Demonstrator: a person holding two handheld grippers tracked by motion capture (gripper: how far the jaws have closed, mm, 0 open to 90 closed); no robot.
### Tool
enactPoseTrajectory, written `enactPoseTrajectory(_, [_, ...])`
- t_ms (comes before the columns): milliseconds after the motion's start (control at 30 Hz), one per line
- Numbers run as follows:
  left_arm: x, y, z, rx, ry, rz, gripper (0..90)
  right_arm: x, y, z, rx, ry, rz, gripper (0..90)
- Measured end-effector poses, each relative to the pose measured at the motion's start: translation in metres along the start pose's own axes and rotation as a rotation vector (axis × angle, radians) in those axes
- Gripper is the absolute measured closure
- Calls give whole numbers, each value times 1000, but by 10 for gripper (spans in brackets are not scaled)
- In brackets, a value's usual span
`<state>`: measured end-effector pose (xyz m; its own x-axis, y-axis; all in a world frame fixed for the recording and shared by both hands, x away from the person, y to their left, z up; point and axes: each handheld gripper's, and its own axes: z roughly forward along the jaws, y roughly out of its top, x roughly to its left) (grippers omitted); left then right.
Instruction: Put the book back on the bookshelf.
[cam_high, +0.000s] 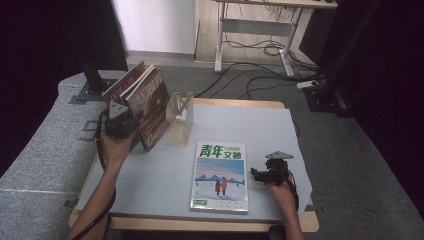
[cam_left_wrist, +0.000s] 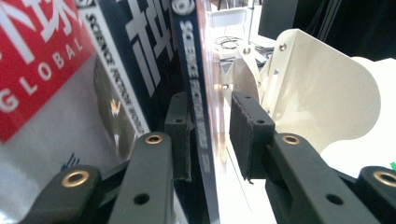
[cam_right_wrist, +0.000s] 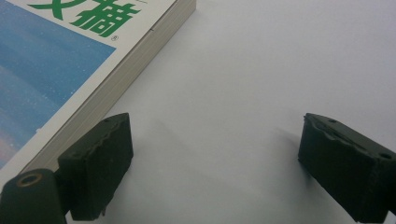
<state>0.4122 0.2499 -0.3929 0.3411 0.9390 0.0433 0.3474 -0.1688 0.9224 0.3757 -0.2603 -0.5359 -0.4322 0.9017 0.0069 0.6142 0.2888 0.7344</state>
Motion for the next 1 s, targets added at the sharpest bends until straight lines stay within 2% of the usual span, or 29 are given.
enactPoseTrajectory(333, [2, -13, -18, 16, -29, -14, 611, 0, 0, 0, 0, 0, 0, 96])
enactPoseTrajectory(567, [1, -21, -23, 60, -75, -19, 462, 0, 0, 0, -1, 0, 0, 96])
enactPoseTrajectory(733, [-10, -28, -26, 97, -100, 11, 322, 0, 0, 0, -1, -1, -1, 96])
enactPoseTrajectory(867, [-20, -33, -26, 134, -144, 35, 211, 0, 0, 0, -2, -1, -1, 96])
enactPoseTrajectory(1000, [-30, -39, -23, 155, -189, 47, 156, 0, 0, 0, -2, -1, -2, 96])
